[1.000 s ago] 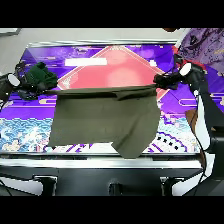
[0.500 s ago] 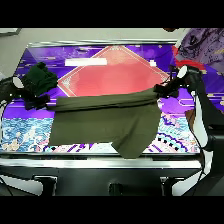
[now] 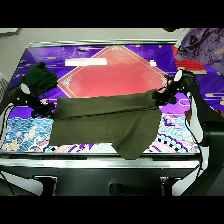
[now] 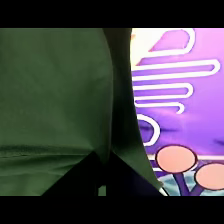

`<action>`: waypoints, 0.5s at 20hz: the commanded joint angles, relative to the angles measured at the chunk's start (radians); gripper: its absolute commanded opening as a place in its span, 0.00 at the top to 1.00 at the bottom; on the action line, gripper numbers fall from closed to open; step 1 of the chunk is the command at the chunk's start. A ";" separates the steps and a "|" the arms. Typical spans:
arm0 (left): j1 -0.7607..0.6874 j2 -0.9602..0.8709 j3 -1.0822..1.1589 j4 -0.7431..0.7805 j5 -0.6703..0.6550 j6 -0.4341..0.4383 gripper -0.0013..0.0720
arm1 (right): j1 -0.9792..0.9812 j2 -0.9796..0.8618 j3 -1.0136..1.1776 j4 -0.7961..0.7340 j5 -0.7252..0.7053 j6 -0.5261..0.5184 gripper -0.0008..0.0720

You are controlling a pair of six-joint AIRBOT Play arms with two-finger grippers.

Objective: Fold the clothes and pants, and hang the long-sleeved shirts on hangers.

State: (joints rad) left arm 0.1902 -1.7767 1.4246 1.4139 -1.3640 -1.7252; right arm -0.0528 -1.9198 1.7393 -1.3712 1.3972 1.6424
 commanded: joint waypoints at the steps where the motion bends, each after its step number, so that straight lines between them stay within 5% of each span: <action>1: -0.001 -0.023 -0.004 -0.045 -0.005 0.016 0.95 | 0.001 -0.014 0.000 0.024 0.031 -0.001 0.95; 2: 0.000 -0.023 -0.003 -0.045 -0.005 0.016 0.90 | 0.001 -0.013 0.000 0.034 0.032 -0.001 0.93; 4: 0.000 -0.016 0.013 -0.045 -0.006 0.016 0.45 | 0.001 -0.010 0.001 0.073 0.040 -0.007 0.87; 6: 0.000 0.003 0.058 -0.044 -0.006 0.016 0.15 | 0.001 0.016 0.002 0.101 0.041 -0.008 0.76; 8: 0.004 0.037 0.136 -0.037 -0.009 0.023 0.12 | 0.000 0.067 0.016 0.103 0.043 -0.023 0.25; 10: 0.012 0.085 0.209 -0.004 -0.021 0.023 0.12 | 0.000 0.138 0.024 0.066 0.078 -0.064 0.23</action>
State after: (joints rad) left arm 0.1940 -1.7405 1.5490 1.3819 -1.3716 -1.7054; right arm -0.0525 -1.8507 1.7531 -1.2907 1.4425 1.6184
